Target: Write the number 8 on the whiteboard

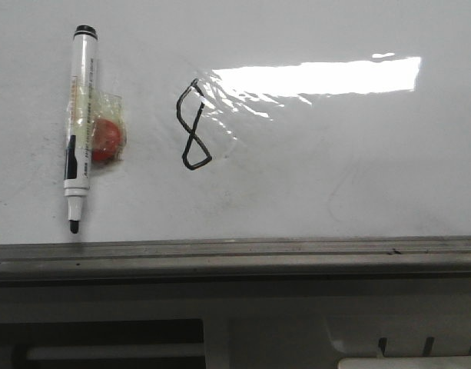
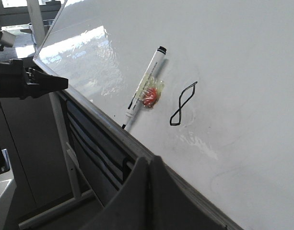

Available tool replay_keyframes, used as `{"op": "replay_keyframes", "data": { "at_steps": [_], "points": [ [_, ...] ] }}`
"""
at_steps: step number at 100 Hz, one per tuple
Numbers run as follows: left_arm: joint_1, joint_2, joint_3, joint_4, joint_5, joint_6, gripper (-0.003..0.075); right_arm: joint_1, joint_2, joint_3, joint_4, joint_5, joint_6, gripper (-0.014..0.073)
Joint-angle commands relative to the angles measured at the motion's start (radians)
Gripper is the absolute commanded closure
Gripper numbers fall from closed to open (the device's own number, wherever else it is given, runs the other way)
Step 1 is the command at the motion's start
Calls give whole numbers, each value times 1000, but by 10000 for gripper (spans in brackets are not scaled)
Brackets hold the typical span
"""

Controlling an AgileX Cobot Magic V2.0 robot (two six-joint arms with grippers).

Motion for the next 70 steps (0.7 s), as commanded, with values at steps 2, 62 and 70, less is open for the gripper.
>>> {"op": "replay_keyframes", "data": {
  "at_steps": [2,62,70],
  "points": [
    [2,-31,31,-17,-27,-12,741,-9,6,-25,1,-77,-6,657],
    [2,-31,31,-17,-27,-12,741,-97,-24,195,15,-348,-6,657],
    [2,-31,31,-17,-27,-12,741,-159,-24,208,15,-382,-6,657]
  ]
}}
